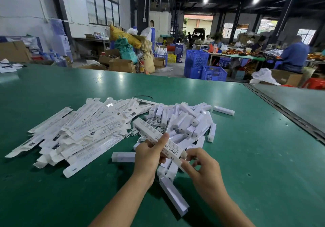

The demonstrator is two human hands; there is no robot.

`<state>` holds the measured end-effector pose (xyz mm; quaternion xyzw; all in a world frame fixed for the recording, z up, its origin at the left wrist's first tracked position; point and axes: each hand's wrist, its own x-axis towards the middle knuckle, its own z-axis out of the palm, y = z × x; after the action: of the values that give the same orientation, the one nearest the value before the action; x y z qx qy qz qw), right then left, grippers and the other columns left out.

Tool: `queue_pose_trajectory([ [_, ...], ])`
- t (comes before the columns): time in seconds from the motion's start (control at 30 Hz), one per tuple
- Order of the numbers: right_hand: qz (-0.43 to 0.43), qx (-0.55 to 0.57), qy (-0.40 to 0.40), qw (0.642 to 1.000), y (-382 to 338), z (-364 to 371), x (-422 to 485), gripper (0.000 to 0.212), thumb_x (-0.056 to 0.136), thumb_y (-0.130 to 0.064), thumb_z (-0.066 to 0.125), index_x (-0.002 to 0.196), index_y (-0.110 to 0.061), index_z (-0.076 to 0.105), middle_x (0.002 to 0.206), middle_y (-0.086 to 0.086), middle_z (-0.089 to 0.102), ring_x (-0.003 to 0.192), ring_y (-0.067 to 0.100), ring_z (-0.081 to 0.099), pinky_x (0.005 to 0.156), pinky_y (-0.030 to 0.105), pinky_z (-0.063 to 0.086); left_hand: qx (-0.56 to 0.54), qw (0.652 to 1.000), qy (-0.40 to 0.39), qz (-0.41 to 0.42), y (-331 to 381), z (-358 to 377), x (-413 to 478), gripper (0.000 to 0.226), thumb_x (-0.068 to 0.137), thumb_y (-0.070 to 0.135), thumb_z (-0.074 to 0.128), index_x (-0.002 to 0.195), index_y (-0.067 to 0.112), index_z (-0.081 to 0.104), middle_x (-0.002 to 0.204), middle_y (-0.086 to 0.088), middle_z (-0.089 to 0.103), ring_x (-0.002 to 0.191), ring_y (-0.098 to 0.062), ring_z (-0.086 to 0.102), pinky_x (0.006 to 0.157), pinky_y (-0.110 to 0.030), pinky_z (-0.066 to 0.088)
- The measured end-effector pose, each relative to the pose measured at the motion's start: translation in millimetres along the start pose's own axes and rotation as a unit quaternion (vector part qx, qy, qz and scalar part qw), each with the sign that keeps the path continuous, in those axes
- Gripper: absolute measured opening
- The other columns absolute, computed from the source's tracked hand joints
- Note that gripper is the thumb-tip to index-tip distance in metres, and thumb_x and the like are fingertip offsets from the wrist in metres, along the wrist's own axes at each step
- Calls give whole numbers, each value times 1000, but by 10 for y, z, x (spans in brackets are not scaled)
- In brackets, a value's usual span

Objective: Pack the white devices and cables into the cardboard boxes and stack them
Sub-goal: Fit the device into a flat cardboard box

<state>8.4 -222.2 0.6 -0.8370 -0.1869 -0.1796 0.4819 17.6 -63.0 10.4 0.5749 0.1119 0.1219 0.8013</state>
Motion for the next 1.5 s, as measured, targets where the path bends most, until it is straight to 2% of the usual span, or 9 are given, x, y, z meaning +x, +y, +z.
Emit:
queue_pose_trajectory([
  [0.5, 35, 75, -1, 997, 47, 49, -1, 30, 88, 1, 63, 81, -28, 58, 75, -11, 70, 54, 7, 52, 51, 18, 41, 21, 997, -72, -9, 1, 62, -110, 58, 64, 52, 76, 99, 5, 67, 73, -10, 74, 60, -16, 70, 48, -21, 50],
  [0.6, 53, 99, 33, 993, 46, 51, 9, 26, 88, -6, 66, 75, -28, 59, 61, -7, 64, 46, 5, 41, 45, 16, 31, 33, 996, -83, 27, -31, 80, -99, 103, 70, 52, 72, 154, 21, 22, 86, -8, 78, 69, -23, 74, 55, -26, 56],
  [0.67, 71, 95, 67, 991, 63, 73, 14, 23, 89, -9, 67, 73, -24, 59, 58, -4, 63, 45, 10, 44, 44, 17, 33, 43, 992, -106, 46, -46, 85, -124, 112, 73, 51, 70, 153, 48, -8, 101, -7, 77, 78, -23, 76, 60, -28, 58],
  [0.87, 107, 88, 98, 986, 120, 28, 36, 24, 90, -12, 68, 69, -21, 59, 58, -3, 63, 44, 6, 44, 42, 14, 34, 369, 883, -169, 235, -95, 27, -178, 69, 75, 72, 60, 137, 60, 33, 115, 10, 69, 88, -5, 65, 82, -31, 58],
  [1.07, 2, 38, 36, 999, 47, -37, 28, 17, 96, -26, 58, 80, -30, 62, 66, -14, 65, 48, 4, 49, 47, 16, 37, 322, 895, -156, 268, -106, 7, -141, 53, 93, 46, 63, 138, 58, 38, 89, 16, 67, 84, -5, 65, 70, -16, 53],
  [1.17, -39, 45, 10, 998, 5, -84, 45, 16, 94, -33, 58, 93, -29, 73, 108, -25, 69, 91, -4, 67, 72, 13, 52, 294, 904, -155, 270, -57, -10, -141, 38, 93, 40, 61, 127, 56, 52, 84, 12, 67, 73, -3, 64, 65, -12, 48],
  [1.27, -109, 18, -26, 994, 63, -167, 64, 18, 95, -22, 61, 104, -20, 76, 127, -24, 62, 121, -3, 56, 93, 14, 48, 296, 901, -166, 269, -19, -31, -154, 38, 99, 24, 60, 128, 48, 55, 88, 6, 68, 74, -4, 62, 68, -13, 47],
  [1.4, -154, -16, -8, 988, 120, -174, 92, 18, 89, -12, 67, 104, -13, 76, 134, -9, 61, 114, 0, 62, 93, 20, 51, 303, 900, -184, 256, 13, -42, -146, 39, 102, 19, 55, 134, 40, 55, 98, 9, 70, 82, -4, 63, 72, -18, 50],
  [1.5, -157, -12, 45, 986, 121, -155, 115, 13, 82, -16, 71, 90, -8, 77, 121, -6, 68, 103, 4, 68, 86, 21, 55, 313, 894, -209, 242, -10, -49, -137, 39, 103, 18, 53, 139, 35, 53, 73, 32, 61, 66, 9, 55, 62, -7, 40],
])
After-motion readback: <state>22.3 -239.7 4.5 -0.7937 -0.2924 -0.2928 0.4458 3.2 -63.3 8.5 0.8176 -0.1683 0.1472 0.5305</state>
